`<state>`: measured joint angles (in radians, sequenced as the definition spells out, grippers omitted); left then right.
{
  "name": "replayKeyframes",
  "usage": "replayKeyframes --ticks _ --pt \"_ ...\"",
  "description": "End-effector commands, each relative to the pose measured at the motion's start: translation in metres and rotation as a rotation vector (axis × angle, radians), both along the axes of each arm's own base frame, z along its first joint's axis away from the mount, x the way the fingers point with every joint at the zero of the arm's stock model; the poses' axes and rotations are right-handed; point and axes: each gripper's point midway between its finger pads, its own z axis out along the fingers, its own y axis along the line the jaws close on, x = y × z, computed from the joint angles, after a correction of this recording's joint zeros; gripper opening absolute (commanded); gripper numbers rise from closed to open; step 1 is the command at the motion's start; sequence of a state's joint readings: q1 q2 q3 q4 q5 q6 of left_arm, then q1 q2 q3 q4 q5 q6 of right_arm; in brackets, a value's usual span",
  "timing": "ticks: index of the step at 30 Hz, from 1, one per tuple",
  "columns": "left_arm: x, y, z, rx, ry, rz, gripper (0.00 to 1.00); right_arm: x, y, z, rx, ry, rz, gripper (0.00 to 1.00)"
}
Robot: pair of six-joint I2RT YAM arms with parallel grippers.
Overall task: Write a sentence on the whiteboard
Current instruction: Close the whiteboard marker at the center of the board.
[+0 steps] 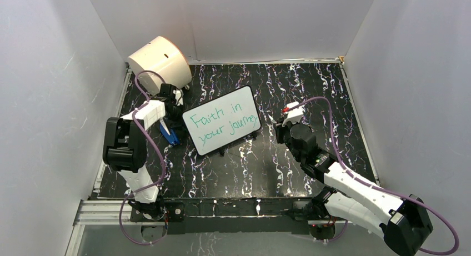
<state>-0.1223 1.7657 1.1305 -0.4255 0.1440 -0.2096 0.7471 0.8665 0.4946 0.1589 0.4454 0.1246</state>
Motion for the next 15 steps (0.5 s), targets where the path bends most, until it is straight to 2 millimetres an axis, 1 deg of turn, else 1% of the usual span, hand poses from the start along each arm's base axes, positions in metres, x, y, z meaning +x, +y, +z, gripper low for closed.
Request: replayKeyframes --ticks 1,5,8,15 --pt "0.011 -0.003 0.008 0.03 -0.034 -0.009 0.32 0.006 0.003 0.018 0.039 -0.054 -0.005 0.0" --pt "0.012 -0.001 0.004 0.052 -0.027 -0.008 0.3 0.006 0.003 0.017 0.038 -0.054 -0.004 0.0" --pt "0.013 -0.005 0.001 0.045 -0.015 -0.022 0.29 0.006 0.004 0.016 0.038 -0.052 -0.002 0.0" --pt "0.012 0.003 -0.008 0.094 0.007 -0.018 0.27 0.006 0.003 0.018 0.042 -0.058 -0.002 0.0"
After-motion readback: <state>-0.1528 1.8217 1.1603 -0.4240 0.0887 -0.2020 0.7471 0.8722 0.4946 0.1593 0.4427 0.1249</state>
